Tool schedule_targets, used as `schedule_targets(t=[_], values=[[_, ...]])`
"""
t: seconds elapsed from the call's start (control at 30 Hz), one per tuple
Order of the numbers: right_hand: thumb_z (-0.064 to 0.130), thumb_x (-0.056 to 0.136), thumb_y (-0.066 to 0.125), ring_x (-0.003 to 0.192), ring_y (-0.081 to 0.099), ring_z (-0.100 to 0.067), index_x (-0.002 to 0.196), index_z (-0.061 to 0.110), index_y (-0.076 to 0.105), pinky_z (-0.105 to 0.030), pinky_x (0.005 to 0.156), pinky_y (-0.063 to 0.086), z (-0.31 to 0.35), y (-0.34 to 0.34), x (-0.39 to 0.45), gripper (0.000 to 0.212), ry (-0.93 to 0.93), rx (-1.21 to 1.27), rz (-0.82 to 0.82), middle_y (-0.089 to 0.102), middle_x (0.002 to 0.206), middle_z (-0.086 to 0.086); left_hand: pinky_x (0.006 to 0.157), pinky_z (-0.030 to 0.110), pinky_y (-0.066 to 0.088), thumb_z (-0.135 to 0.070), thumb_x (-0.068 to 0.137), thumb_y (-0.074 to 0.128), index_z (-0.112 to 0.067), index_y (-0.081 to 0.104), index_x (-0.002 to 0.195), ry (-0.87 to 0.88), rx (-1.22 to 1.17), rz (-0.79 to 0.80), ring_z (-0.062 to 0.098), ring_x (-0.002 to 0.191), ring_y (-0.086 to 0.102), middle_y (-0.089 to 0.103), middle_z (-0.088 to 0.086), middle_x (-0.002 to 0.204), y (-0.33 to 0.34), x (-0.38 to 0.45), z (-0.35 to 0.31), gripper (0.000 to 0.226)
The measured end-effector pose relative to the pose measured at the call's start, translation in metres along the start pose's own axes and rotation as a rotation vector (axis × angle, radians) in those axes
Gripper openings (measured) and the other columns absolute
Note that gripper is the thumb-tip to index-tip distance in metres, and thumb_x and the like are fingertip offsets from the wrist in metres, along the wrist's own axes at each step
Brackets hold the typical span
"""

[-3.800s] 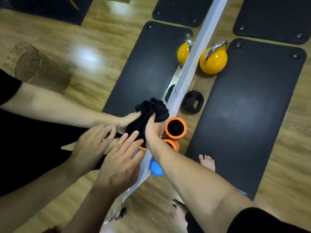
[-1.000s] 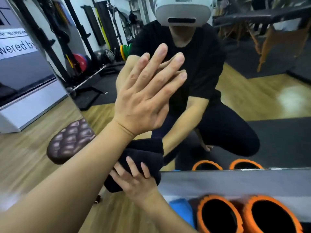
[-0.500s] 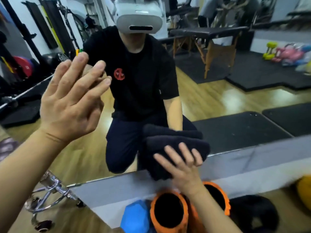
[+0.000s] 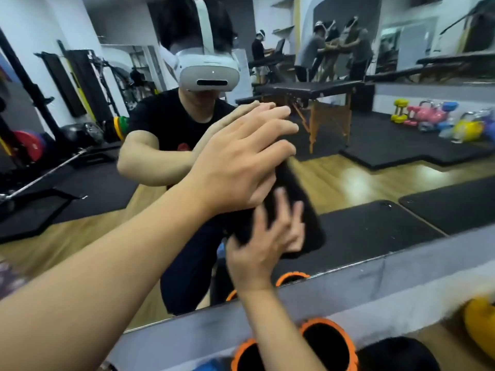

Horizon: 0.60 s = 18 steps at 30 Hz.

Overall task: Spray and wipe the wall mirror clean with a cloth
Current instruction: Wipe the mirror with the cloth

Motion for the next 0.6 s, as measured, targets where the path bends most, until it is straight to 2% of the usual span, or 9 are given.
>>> schedule_targets(t=[0.07,0.13,0.2,0.3,0.37,0.43,0.53,0.6], values=[[0.028,0.066,0.060,0.147,0.022,-0.034,0.141,0.045,0.043,-0.053,0.113,0.022,-0.014,0.007,-0.046,0.079,-0.355,-0.115,0.133,0.029,0.157,0.006,0.115,0.056,0.040,-0.003,0.083,0.056,-0.002,0.071,0.105,0.078,0.020,0.048,0.040,0.135,0.055,0.067,0.019,0.128,0.010,0.017,0.001,0.026],[0.024,0.083,0.055,0.146,0.027,-0.028,0.141,0.051,0.046,-0.048,0.114,0.024,-0.051,0.007,-0.079,0.065,-0.619,-0.191,0.176,0.037,0.154,0.013,0.118,0.053,0.038,-0.007,0.086,0.055,-0.002,0.070,0.107,0.147,0.063,0.102,0.039,0.137,0.054,0.067,0.018,0.129,0.022,0.022,0.002,0.026],[0.026,0.097,0.043,0.144,0.032,-0.023,0.140,0.052,0.050,-0.044,0.114,0.025,-0.097,0.002,-0.091,0.051,-0.723,-0.236,0.190,0.042,0.150,0.016,0.122,0.052,0.034,-0.012,0.089,0.054,-0.003,0.070,0.110,0.183,0.143,0.129,0.039,0.140,0.051,0.066,0.017,0.131,0.029,0.020,0.003,0.027],[0.022,0.095,0.041,0.144,0.032,-0.024,0.146,0.050,0.045,-0.044,0.112,0.026,-0.163,-0.010,-0.084,0.058,-0.735,-0.319,0.145,0.042,0.150,0.015,0.123,0.052,0.031,-0.015,0.092,0.054,-0.004,0.070,0.113,0.185,0.186,0.124,0.038,0.143,0.048,0.065,0.017,0.134,0.033,0.016,0.005,0.029],[0.021,0.089,0.049,0.143,0.031,-0.027,0.149,0.047,0.039,-0.046,0.112,0.027,-0.198,-0.019,-0.068,0.066,-0.652,-0.326,0.105,0.040,0.149,0.009,0.124,0.052,0.031,-0.016,0.093,0.053,-0.003,0.070,0.113,0.189,0.194,0.117,0.039,0.143,0.047,0.064,0.017,0.135,0.034,0.016,0.004,0.029],[0.022,0.083,0.055,0.143,0.031,-0.032,0.146,0.039,0.038,-0.051,0.110,0.029,-0.221,-0.030,-0.045,0.068,-0.456,-0.276,0.075,0.041,0.146,0.000,0.124,0.052,0.030,-0.016,0.092,0.054,-0.003,0.071,0.111,0.192,0.219,0.110,0.039,0.142,0.048,0.064,0.018,0.134,0.035,0.016,0.003,0.029],[0.021,0.075,0.058,0.142,0.032,-0.039,0.146,0.021,0.037,-0.052,0.110,0.026,-0.227,-0.044,-0.004,0.074,-0.005,-0.169,-0.011,0.035,0.151,-0.011,0.125,0.052,0.028,-0.017,0.090,0.058,-0.002,0.071,0.110,0.198,0.265,0.109,0.039,0.142,0.048,0.064,0.018,0.135,0.037,0.016,0.002,0.028],[0.020,0.072,0.057,0.139,0.033,-0.036,0.147,0.018,0.037,-0.051,0.112,0.022,-0.212,-0.045,0.032,0.078,0.363,-0.056,-0.140,0.033,0.156,-0.008,0.124,0.053,0.029,-0.016,0.088,0.060,-0.002,0.071,0.109,0.197,0.287,0.108,0.040,0.143,0.047,0.064,0.018,0.136,0.038,0.016,0.002,0.027]])
Point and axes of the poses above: each hand's wrist, its own x-axis towards the middle knuckle, its own y-axis out of the palm, z = x × y, the point moved 2 cm from there along x, towards the middle knuckle
